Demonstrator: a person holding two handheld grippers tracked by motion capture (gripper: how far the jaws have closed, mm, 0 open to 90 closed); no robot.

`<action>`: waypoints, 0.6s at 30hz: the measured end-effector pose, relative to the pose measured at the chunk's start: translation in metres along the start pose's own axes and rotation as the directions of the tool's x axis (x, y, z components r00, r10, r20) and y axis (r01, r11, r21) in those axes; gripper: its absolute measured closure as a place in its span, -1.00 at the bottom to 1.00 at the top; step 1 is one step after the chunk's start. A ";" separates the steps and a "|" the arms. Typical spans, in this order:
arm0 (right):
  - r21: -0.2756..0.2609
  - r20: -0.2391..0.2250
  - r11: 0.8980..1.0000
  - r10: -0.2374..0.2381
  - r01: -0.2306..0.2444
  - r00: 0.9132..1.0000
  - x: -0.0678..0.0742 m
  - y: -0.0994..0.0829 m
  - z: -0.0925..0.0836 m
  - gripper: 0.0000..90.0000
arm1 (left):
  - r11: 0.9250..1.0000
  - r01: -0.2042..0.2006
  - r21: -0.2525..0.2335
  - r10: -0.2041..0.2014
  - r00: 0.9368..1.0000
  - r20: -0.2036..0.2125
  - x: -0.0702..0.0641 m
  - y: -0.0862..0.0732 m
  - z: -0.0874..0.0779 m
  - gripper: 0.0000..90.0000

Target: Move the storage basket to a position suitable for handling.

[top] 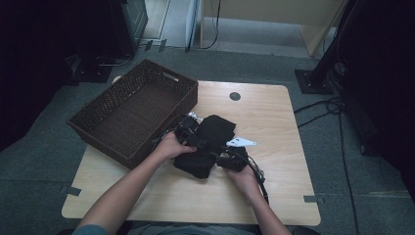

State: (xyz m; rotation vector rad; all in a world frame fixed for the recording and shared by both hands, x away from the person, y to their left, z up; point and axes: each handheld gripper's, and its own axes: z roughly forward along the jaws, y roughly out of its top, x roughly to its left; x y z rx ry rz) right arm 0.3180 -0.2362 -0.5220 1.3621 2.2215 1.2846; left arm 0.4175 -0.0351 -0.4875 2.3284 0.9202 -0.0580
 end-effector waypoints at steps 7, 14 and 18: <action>-0.001 0.000 1.000 0.001 -0.001 1.000 0.000 0.000 0.000 -0.01 | 1.000 0.015 0.003 -0.015 1.000 0.004 0.001 0.000 0.003 -0.74; 0.016 0.008 1.000 0.018 -0.018 1.000 0.001 -0.001 -0.002 0.00 | 0.997 0.075 0.031 -0.076 0.997 0.021 0.009 0.000 0.007 -0.94; 0.019 0.012 1.000 0.007 -0.007 1.000 0.001 -0.001 -0.001 0.00 | 0.998 0.057 0.037 -0.058 0.998 0.026 0.006 0.001 0.008 -0.88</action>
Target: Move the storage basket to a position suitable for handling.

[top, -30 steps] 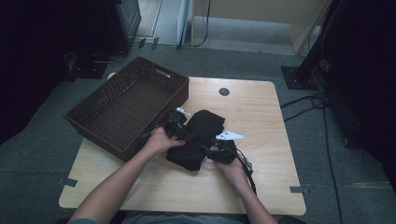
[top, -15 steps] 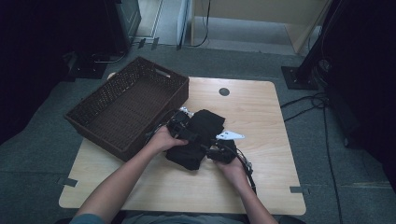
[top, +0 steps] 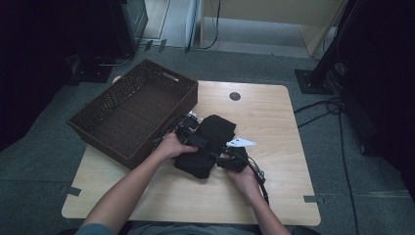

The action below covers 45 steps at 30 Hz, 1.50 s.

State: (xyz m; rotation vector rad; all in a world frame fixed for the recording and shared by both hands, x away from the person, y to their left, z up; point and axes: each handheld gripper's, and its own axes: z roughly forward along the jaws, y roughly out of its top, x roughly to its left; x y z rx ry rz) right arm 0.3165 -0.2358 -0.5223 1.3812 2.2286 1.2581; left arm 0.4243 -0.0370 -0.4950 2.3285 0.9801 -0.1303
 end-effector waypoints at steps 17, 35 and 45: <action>-0.005 0.012 1.000 0.006 -0.006 1.000 0.002 0.002 0.003 0.01 | 0.998 -0.052 -0.031 0.050 0.997 -0.053 -0.022 0.003 -0.013 0.23; -0.048 0.019 0.999 0.015 -0.014 1.000 -0.001 0.005 -0.010 -0.26 | 0.998 -0.061 -0.016 0.060 0.996 -0.071 -0.021 0.021 -0.039 0.52; 0.017 0.041 0.998 -0.065 0.064 0.997 0.002 0.001 -0.007 -0.26 | 0.994 -0.085 -0.069 0.080 0.994 -0.078 -0.029 0.034 -0.077 0.54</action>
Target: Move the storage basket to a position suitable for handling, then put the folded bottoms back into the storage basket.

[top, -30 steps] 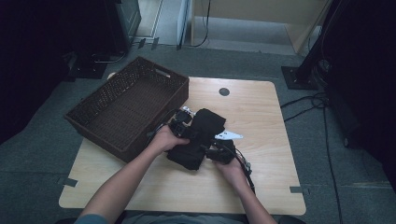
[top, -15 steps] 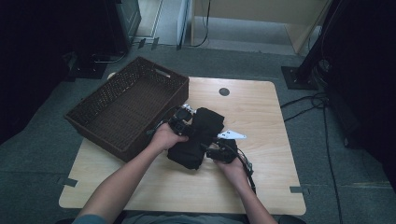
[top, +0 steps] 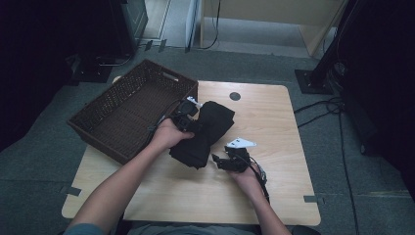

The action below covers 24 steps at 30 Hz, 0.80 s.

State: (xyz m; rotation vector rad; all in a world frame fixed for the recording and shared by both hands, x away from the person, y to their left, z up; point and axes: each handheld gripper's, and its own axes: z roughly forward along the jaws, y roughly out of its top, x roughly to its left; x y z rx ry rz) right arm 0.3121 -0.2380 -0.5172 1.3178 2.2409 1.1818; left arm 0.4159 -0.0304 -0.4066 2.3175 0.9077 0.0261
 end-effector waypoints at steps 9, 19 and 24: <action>0.017 0.011 0.999 -0.030 0.030 0.999 0.004 -0.002 0.006 -0.27 | 1.000 0.003 -0.015 -0.003 1.000 -0.015 0.005 0.009 -0.028 0.55; 0.019 0.031 0.998 -0.057 0.057 0.998 0.008 -0.002 0.008 -0.28 | 0.998 0.023 -0.060 -0.025 0.999 -0.037 0.014 0.018 -0.061 0.56; 0.022 0.040 0.997 -0.070 0.070 0.997 0.009 -0.002 0.008 -0.29 | 0.995 0.048 -0.092 -0.053 0.997 -0.054 0.026 0.027 -0.089 0.56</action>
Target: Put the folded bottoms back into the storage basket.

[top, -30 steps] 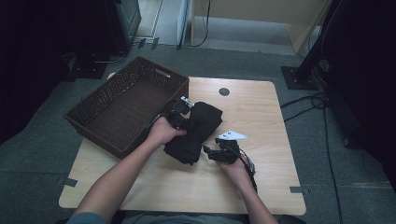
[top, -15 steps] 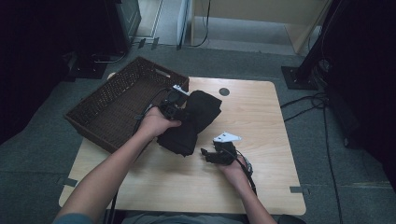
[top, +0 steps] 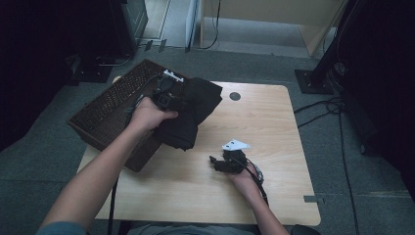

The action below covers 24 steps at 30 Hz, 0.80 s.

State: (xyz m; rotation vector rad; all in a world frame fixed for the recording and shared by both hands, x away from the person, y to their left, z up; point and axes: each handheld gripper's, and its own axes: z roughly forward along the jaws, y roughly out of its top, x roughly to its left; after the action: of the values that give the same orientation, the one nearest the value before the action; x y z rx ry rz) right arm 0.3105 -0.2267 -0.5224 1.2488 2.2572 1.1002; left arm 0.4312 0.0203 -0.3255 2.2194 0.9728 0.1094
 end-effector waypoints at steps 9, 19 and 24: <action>0.001 0.005 1.000 -0.004 0.004 1.000 0.001 0.000 0.000 -0.29 | 1.000 0.006 -0.017 -0.007 0.999 -0.045 0.019 0.011 -0.031 0.56; 0.004 0.015 1.000 -0.017 0.017 1.000 0.002 0.000 0.001 -0.29 | 1.000 0.018 -0.016 -0.020 0.994 -0.107 0.058 0.010 -0.067 0.56; 0.005 0.020 1.000 -0.020 0.020 1.000 0.003 0.000 0.001 -0.29 | 0.999 0.048 -0.018 -0.049 0.991 -0.127 0.080 0.005 -0.071 0.56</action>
State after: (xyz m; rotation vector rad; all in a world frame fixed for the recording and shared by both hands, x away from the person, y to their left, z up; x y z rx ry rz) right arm 0.3099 -0.2238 -0.5225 1.2311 2.2543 1.0714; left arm 0.4677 0.1125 -0.2844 2.1950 1.0904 0.2375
